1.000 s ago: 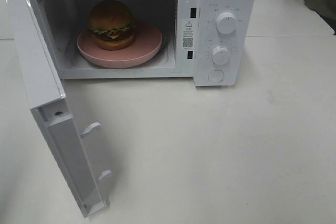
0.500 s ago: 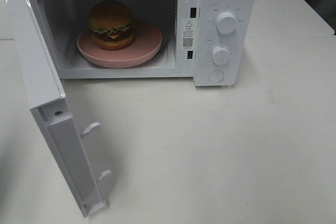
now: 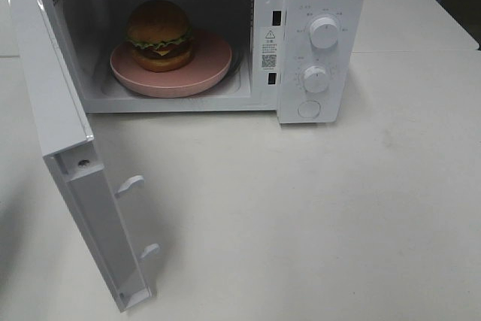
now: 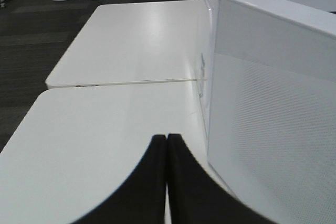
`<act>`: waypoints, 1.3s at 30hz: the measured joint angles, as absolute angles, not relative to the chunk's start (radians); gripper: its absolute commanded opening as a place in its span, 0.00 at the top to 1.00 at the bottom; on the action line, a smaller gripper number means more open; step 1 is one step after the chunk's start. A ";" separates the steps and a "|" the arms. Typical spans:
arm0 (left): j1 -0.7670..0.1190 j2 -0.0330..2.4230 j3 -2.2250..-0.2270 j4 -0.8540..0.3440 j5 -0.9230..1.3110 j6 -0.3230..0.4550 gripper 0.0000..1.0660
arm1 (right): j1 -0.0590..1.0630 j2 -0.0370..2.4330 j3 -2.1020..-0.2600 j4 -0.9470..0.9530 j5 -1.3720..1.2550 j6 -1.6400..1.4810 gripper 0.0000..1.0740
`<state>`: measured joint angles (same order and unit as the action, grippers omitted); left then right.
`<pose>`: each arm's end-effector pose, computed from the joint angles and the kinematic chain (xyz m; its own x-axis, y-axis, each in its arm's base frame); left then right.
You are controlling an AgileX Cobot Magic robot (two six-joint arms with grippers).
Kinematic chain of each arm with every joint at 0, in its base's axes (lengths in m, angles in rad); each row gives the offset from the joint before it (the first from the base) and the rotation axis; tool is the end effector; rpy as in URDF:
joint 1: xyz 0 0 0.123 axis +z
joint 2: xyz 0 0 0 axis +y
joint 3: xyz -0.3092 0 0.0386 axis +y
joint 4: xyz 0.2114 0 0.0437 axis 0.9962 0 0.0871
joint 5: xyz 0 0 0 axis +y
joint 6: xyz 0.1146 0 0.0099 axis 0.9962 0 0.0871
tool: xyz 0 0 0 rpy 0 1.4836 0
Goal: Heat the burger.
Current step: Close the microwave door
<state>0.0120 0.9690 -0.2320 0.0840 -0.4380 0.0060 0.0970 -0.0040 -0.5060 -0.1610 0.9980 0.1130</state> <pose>0.1550 -0.0022 0.2656 -0.2090 0.0795 -0.9747 0.0401 0.9966 0.0727 -0.0393 -0.0194 0.2577 -0.3820 -0.0121 -0.9241 0.0374 0.9989 -0.0285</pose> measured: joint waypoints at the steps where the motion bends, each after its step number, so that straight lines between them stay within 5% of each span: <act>1: 0.012 1.018 -0.232 0.187 -0.506 -0.059 1.00 | 0.097 -0.004 -0.506 -0.161 0.998 0.113 0.29; 10: 0.012 1.247 -0.232 0.443 -0.766 -0.230 1.00 | 0.097 -0.004 -0.506 -0.161 0.998 0.113 0.29; 20: -0.023 1.404 -0.243 0.454 -0.900 -0.260 1.00 | 0.097 -0.004 -0.506 -0.161 0.998 0.113 0.30; 39: -0.374 1.621 -0.417 0.157 -0.919 -0.149 1.00 | 0.097 -0.004 -0.506 -0.161 0.998 0.113 0.30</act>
<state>-0.3740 1.6210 -0.4170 0.1570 -0.9190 -0.1490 0.0970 -0.0040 -0.5060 -0.1610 0.9980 0.1130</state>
